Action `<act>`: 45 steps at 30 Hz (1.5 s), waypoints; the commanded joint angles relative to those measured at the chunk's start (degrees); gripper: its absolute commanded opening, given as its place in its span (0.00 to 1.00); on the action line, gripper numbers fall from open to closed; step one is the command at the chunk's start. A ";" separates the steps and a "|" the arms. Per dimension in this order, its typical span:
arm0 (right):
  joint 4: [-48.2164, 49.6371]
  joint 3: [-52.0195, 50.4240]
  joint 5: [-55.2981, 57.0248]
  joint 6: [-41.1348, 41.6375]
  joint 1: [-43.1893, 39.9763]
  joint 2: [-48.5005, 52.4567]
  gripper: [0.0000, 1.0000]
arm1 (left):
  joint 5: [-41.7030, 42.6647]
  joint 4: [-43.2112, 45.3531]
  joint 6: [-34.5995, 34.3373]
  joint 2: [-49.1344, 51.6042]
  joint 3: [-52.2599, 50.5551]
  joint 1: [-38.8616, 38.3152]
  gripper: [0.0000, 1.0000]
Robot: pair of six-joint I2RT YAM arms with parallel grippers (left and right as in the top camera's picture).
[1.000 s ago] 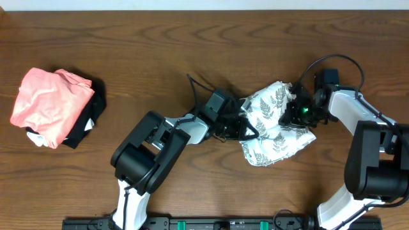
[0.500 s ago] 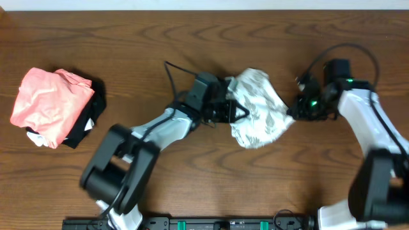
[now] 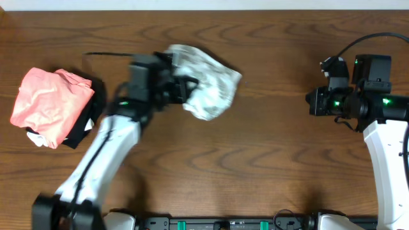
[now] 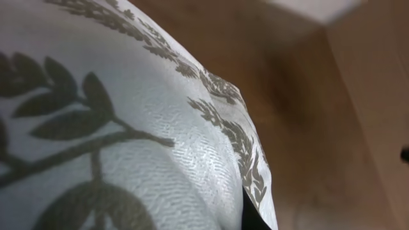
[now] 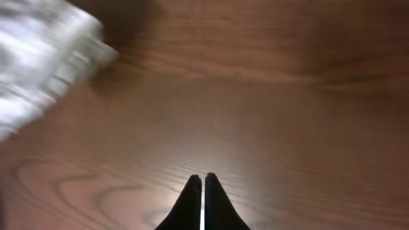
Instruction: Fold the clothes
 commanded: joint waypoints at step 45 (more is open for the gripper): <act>-2.36 -0.11 2.38 -1.36 -0.52 0.11 0.03 | 0.09 -17.51 8.44 5.70 15.47 53.42 0.06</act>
